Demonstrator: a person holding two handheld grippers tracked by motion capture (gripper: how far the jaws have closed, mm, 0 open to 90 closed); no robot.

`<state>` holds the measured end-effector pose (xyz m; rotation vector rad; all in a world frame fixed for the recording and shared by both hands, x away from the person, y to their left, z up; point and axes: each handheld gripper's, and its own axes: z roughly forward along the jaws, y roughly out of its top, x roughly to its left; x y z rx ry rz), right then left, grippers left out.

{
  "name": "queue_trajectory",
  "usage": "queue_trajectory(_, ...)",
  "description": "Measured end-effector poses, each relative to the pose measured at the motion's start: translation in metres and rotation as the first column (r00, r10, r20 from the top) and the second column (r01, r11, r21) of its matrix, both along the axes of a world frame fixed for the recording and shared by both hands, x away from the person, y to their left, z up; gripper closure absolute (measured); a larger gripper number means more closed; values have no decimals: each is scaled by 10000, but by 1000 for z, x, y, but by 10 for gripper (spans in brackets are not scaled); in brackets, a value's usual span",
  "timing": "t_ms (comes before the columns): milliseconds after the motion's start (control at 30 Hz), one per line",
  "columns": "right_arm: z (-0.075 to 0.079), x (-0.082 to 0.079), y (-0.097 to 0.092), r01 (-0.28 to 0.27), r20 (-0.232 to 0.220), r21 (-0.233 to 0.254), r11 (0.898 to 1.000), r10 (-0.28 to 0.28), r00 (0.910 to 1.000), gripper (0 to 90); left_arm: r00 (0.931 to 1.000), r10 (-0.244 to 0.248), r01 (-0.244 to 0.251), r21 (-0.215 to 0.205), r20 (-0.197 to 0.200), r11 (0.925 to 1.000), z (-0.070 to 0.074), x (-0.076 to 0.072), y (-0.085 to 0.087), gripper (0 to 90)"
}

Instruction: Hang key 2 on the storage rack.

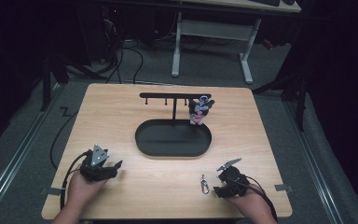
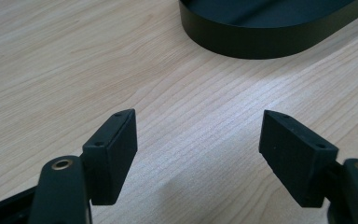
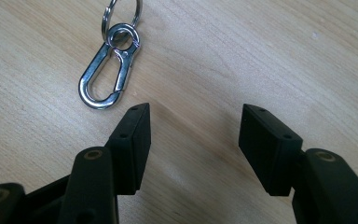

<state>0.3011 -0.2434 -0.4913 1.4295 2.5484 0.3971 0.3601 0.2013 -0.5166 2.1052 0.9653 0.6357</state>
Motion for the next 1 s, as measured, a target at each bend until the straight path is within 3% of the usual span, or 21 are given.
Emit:
queue_trajectory(133,2,0,1,-71,-28,-98,9999,71,10000,442,10000,-39,39,-54,-4,10000,0,0,0,284)
queue_trajectory(267,0,1,1,-33,-109,39,10000,34,9999,441,9999,-127,127,153,19,9998,-1,-1,-3,279)
queue_trajectory(533,5,7,8,-119,-144,-72,9999,118,9998,441,9989,-458,459,-164,78,9988,3,-11,0,261)
queue_trajectory(633,7,9,10,-196,-136,-234,9995,193,9997,441,9984,-546,547,-108,123,9984,3,-13,0,261)
queue_trajectory(1000,12,14,19,-500,-798,-599,9969,452,9958,443,9991,-431,431,-168,36,9989,1,-22,14,245)
